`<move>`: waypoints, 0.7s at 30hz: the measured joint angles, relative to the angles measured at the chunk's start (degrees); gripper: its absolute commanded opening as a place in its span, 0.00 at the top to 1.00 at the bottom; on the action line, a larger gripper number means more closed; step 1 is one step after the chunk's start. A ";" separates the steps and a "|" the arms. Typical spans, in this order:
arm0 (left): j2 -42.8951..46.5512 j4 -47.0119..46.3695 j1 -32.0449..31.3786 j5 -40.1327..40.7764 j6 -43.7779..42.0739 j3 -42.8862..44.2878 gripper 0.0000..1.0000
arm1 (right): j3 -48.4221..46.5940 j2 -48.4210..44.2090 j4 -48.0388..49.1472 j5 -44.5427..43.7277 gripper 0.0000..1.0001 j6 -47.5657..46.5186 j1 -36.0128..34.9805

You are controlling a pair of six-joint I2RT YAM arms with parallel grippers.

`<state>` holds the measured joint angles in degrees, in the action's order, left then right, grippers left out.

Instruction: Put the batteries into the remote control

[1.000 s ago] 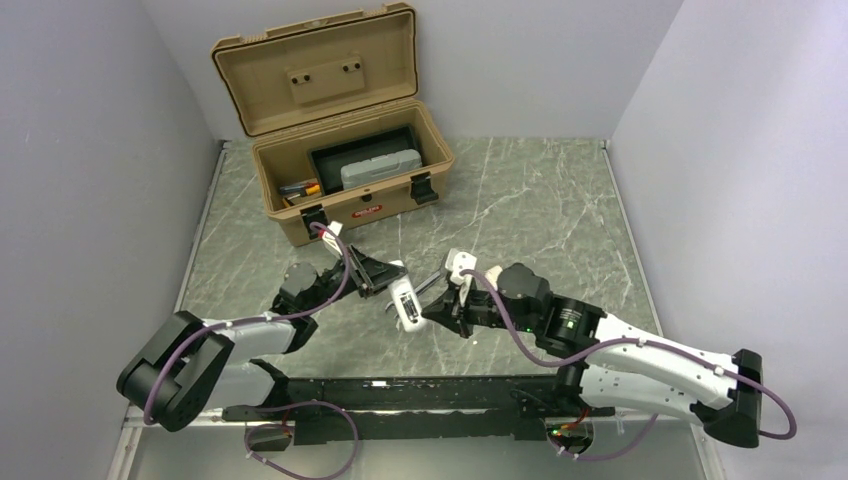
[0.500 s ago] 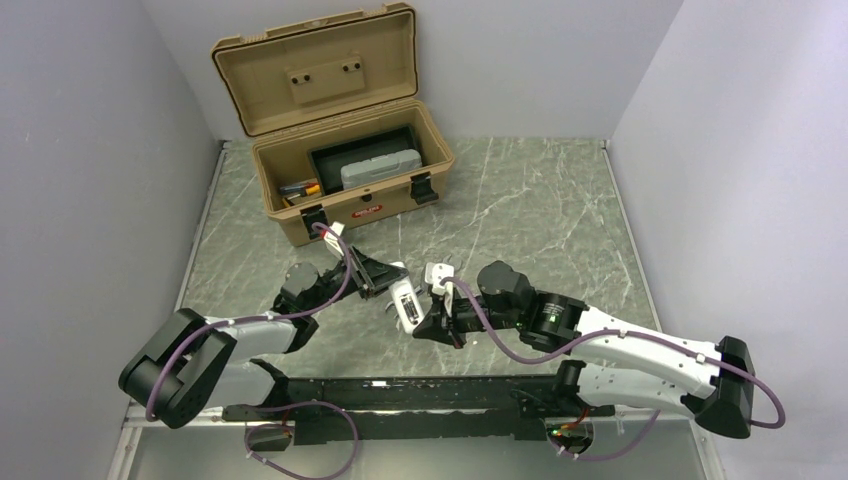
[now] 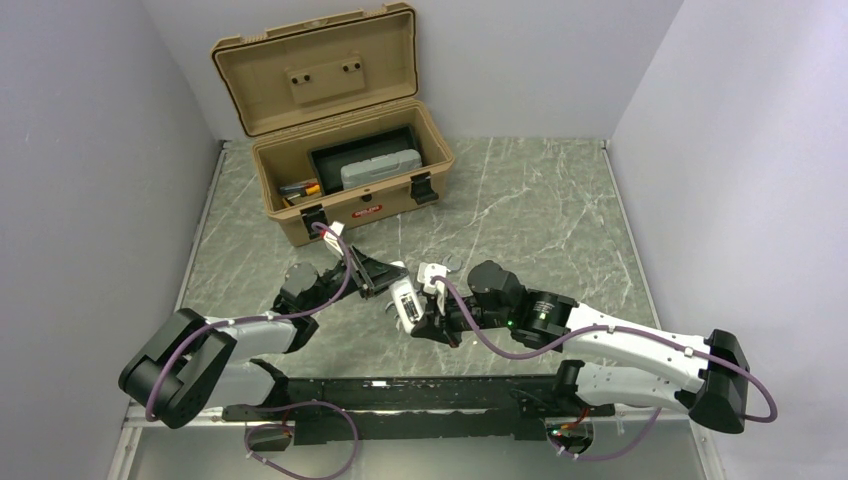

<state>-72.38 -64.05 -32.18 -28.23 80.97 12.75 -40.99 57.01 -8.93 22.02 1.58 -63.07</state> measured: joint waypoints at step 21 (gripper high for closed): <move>0.00 -0.11 -0.07 0.00 0.37 0.00 1.00 | 0.00 0.04 0.37 -4.00 1.00 -0.17 1.14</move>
<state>-72.38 -64.16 -32.25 -28.23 81.34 12.75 -40.99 57.06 -8.56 18.02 1.41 -61.93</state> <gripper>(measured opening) 0.299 0.007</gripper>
